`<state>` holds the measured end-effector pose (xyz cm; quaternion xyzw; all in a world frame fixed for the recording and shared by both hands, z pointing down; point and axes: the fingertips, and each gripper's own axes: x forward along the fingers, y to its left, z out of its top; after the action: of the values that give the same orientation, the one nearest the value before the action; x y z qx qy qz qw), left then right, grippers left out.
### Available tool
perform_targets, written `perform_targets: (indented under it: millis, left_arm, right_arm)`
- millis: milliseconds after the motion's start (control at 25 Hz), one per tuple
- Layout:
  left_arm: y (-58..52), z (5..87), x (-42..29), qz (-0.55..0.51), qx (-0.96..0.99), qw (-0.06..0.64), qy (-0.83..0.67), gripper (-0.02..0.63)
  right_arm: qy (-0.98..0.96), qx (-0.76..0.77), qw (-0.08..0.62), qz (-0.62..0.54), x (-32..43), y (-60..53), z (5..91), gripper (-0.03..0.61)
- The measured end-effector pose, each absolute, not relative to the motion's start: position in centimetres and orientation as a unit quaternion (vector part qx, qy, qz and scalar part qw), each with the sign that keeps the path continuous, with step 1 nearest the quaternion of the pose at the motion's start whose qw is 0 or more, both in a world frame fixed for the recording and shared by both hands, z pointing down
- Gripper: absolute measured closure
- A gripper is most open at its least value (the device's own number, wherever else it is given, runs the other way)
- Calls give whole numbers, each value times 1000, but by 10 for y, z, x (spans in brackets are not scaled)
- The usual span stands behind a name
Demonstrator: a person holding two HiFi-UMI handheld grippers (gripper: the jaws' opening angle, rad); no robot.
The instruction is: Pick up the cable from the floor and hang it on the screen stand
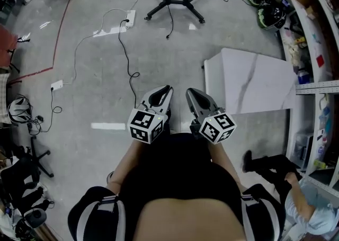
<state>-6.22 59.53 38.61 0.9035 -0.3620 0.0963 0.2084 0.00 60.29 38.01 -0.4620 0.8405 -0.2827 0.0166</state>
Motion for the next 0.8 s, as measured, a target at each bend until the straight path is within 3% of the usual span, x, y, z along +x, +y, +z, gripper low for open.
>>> perform_targets:
  millis: [800]
  left_arm:
    - [439, 382, -96, 75, 900, 220, -368, 591]
  right_arm:
    - [840, -450, 8, -303, -42, 443, 380, 552]
